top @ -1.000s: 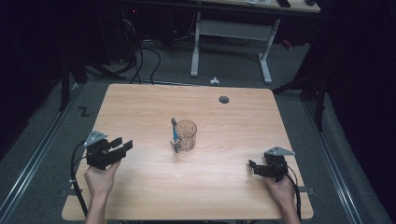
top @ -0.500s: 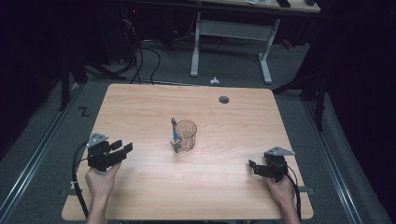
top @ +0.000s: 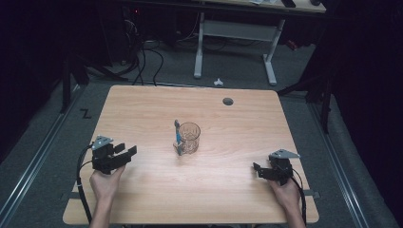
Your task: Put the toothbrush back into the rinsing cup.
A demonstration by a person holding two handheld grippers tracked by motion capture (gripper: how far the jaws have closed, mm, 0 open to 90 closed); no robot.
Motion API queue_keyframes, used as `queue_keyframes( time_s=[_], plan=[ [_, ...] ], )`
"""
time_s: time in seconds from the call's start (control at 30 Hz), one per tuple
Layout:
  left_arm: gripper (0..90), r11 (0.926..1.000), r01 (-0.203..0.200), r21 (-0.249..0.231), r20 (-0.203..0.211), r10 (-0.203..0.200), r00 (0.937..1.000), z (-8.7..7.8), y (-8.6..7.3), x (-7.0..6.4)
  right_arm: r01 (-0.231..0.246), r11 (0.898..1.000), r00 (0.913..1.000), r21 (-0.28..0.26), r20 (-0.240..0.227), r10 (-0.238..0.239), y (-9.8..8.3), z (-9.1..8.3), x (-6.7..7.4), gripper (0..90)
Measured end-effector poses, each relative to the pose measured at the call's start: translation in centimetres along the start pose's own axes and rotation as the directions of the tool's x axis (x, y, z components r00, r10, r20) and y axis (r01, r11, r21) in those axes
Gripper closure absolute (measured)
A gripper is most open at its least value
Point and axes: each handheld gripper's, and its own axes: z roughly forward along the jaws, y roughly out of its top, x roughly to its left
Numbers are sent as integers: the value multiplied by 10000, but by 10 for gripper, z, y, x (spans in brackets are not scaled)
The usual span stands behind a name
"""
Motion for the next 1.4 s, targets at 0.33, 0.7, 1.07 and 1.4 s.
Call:
queue_keyframes(
  time_s=[0.33, 0.7, 1.07, 1.4],
  plan=[
    [436, 9998, -111, 173, -93, 113, 9999, 9, -5, -2, -3, 10000, 10000, -2, -5, 3, 0, 0, 0, 227],
    [430, 9989, -146, 451, -66, 150, 9999, 19, -15, -4, -6, 10000, 10000, -15, 12, 6, 0, 0, 0, 227],
    [427, 9963, -429, 741, -227, 447, 9987, 30, -20, -7, -4, 10000, 10000, -13, 12, 4, 0, 0, 0, 227],
    [424, 9932, -622, 989, -257, 651, 9975, 42, -25, -14, -1, 10000, 10000, -20, 16, 1, 0, 0, 0, 227]
  ],
)
